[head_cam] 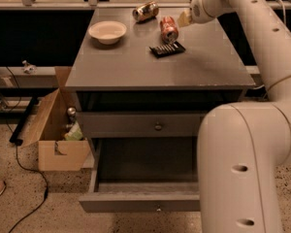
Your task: Place coke can into middle drawer
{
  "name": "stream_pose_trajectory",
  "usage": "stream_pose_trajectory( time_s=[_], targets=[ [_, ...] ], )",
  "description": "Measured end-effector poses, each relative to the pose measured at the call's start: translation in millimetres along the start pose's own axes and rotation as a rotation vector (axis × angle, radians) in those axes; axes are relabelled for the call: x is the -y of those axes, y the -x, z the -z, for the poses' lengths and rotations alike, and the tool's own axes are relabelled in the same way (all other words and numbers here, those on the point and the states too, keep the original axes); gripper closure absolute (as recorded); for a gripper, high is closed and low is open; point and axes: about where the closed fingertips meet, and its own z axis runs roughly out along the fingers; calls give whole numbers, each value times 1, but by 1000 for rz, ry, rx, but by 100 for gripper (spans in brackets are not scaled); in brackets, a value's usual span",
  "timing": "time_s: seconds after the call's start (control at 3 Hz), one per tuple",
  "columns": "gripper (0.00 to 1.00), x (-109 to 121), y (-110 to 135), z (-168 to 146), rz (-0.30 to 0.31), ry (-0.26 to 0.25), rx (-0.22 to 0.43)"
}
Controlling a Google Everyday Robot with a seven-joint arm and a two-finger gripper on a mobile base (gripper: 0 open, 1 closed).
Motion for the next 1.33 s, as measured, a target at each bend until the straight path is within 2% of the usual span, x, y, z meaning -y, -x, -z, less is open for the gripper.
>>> stream_pose_trajectory(
  time_s=[0.67,1.0,1.33],
  targets=[
    [0,-12,6,-15,-64,-70,-103],
    [0,-13,3,-25,-84,-117,-156],
    [0,-6,-4,-35,-134,-180,-199]
  ],
)
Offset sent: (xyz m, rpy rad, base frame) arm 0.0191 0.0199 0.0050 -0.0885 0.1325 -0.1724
